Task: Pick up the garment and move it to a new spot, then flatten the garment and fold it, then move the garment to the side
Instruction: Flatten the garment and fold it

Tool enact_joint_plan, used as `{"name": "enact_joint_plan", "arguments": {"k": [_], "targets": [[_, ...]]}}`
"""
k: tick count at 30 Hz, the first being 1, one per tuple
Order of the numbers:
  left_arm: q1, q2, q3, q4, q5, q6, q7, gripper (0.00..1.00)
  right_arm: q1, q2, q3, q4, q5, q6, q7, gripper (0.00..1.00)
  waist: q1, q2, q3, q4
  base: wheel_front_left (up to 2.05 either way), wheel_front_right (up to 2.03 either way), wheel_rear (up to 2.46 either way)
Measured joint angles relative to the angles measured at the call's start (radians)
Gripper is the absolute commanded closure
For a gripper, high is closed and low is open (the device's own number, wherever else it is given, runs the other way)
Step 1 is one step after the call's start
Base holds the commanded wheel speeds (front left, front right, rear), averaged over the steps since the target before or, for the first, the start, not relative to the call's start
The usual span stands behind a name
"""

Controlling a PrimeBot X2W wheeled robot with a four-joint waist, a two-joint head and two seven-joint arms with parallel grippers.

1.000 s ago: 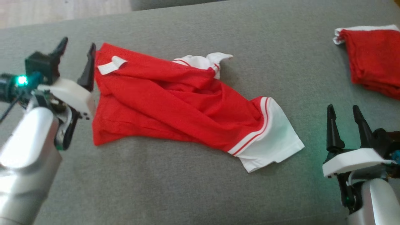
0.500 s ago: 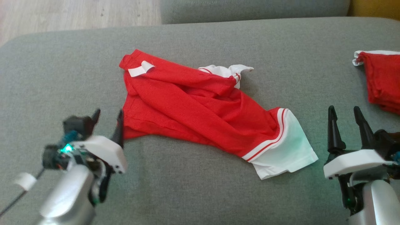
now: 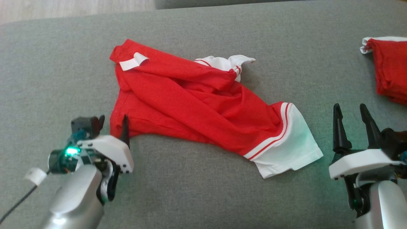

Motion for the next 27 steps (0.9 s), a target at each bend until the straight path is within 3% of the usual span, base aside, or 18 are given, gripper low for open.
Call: {"name": "enact_joint_plan", "arguments": {"k": [7,9,10,11,13,16,21,27], "targets": [[-0.049,-0.003,-0.005,0.042,-0.001,-0.034,0.039,0.0,-0.001,0.0,0.001,-0.001,0.0,0.0,0.001,0.0,0.0001,0.0,0.014,-0.009,0.0,0.0,0.0],[-0.051,-0.005,-0.007,0.049,-0.011,-0.04,0.045,0.2,-0.001,0.0,0.001,-0.001,0.0,0.0,0.001,0.0,0.0,0.0,0.016,-0.01,0.0,0.0,0.0],[-0.051,-0.007,-0.009,0.051,-0.011,-0.042,0.049,0.2,-0.001,0.0,0.001,-0.001,0.0,0.0,0.001,0.0,0.0,0.0,0.017,-0.011,0.0,0.0,0.0],[-0.051,-0.01,-0.009,0.052,-0.011,-0.042,0.049,0.43,-0.001,0.0,0.001,-0.001,0.0,0.0,0.001,0.0,0.0001,0.0,0.018,-0.011,0.0,0.0,0.0],[-0.051,-0.013,-0.01,0.053,-0.011,-0.043,0.049,0.6,-0.001,0.0,0.001,-0.001,0.0,0.0,0.001,0.0,0.0,0.0,0.019,-0.011,0.0,0.0,0.0],[-0.051,-0.018,-0.009,0.059,-0.021,-0.059,0.022,0.73,-0.002,0.0,-0.001,0.0,0.0,0.0,0.0,0.0,0.0,0.0,0.019,-0.01,0.0,0.0,0.0],[-0.05,-0.021,-0.005,0.036,-0.016,-0.059,-0.067,0.73,-0.002,0.0,-0.006,0.008,0.0,0.0,-0.001,0.0,0.0,0.0,0.005,-0.004,0.0,0.0,0.0],[0.01,-0.017,0.0,-0.101,-0.018,-0.06,-0.163,0.77,0.002,0.0,-0.02,0.021,0.0,0.0,-0.001,0.0,0.0,0.0,-0.028,0.013,0.0,0.0,0.0]]}}
